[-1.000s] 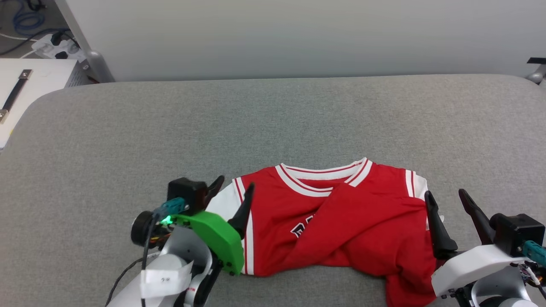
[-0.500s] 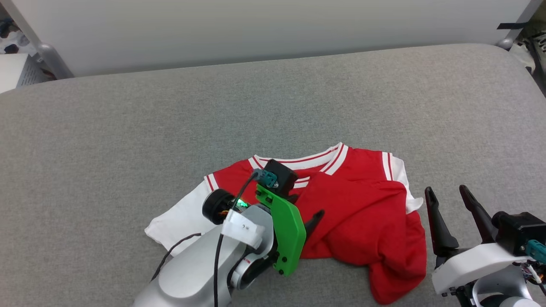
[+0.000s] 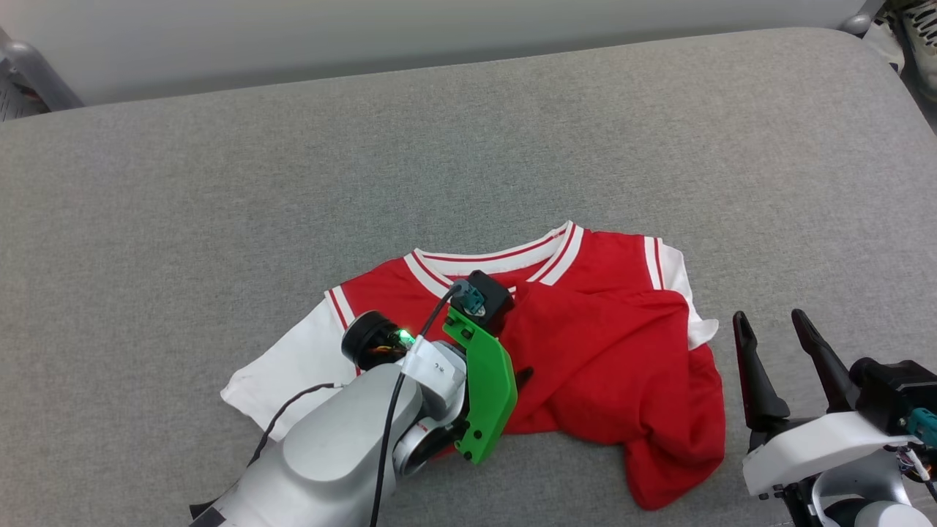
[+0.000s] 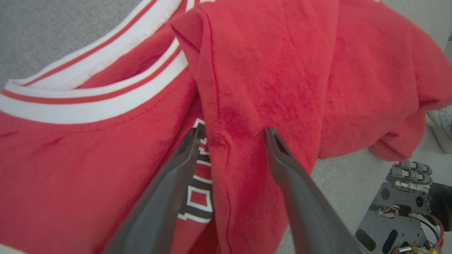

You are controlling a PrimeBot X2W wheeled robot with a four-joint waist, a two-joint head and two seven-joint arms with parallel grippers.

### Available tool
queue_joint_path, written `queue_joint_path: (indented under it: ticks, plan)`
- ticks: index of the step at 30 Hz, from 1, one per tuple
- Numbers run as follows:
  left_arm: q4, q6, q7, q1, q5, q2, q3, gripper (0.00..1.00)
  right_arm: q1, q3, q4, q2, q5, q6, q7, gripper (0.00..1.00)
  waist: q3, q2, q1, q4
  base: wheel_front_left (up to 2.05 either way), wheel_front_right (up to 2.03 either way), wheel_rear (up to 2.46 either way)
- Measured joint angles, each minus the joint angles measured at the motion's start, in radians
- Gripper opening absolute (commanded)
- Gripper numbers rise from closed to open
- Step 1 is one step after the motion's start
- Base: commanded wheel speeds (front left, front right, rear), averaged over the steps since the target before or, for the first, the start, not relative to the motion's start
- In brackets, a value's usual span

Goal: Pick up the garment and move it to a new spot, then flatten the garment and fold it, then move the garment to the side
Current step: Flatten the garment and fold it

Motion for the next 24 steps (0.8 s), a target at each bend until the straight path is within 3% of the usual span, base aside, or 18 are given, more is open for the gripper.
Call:
queue_joint_path:
  ticks: [1, 2, 8, 13, 20, 24]
  plan:
    - [-0.001, -0.005, -0.007, -0.003, 0.006, 0.000, -0.004, 0.07, -0.001, -0.004, 0.005, 0.000, 0.000, 0.000, -0.001, 1.00, 0.001, 0.0000, 0.0000, 0.001, 0.00, 0.00, 0.00]
    - [-0.002, -0.008, -0.009, -0.005, 0.008, 0.000, -0.007, 0.00, -0.001, -0.011, 0.008, 0.000, 0.001, 0.000, -0.004, 1.00, 0.001, 0.0000, 0.0000, 0.003, 0.00, 0.00, 0.00]
    - [-0.049, -0.026, -0.027, -0.010, 0.010, 0.011, -0.024, 0.00, -0.008, -0.048, 0.020, 0.000, 0.000, 0.000, -0.014, 1.00, -0.014, 0.0000, 0.0000, 0.020, 0.00, 0.00, 0.00]
    - [-0.135, -0.023, -0.053, -0.004, 0.027, 0.056, -0.027, 0.00, -0.008, -0.069, 0.025, 0.000, 0.000, 0.000, -0.014, 1.00, -0.040, 0.0000, 0.0000, 0.039, 0.00, 0.00, 0.00]
    - [-0.340, 0.056, -0.060, 0.119, 0.032, 0.187, -0.016, 0.00, 0.001, -0.093, 0.029, 0.000, 0.000, 0.000, -0.009, 1.00, -0.081, 0.0000, 0.0000, 0.079, 0.00, 0.00, 0.00]
    - [-0.447, 0.132, -0.052, 0.233, 0.016, 0.265, 0.004, 0.00, 0.006, -0.112, 0.030, 0.000, 0.001, 0.000, 0.000, 1.00, -0.105, 0.0000, 0.0000, 0.104, 0.00, 0.00, 0.00]
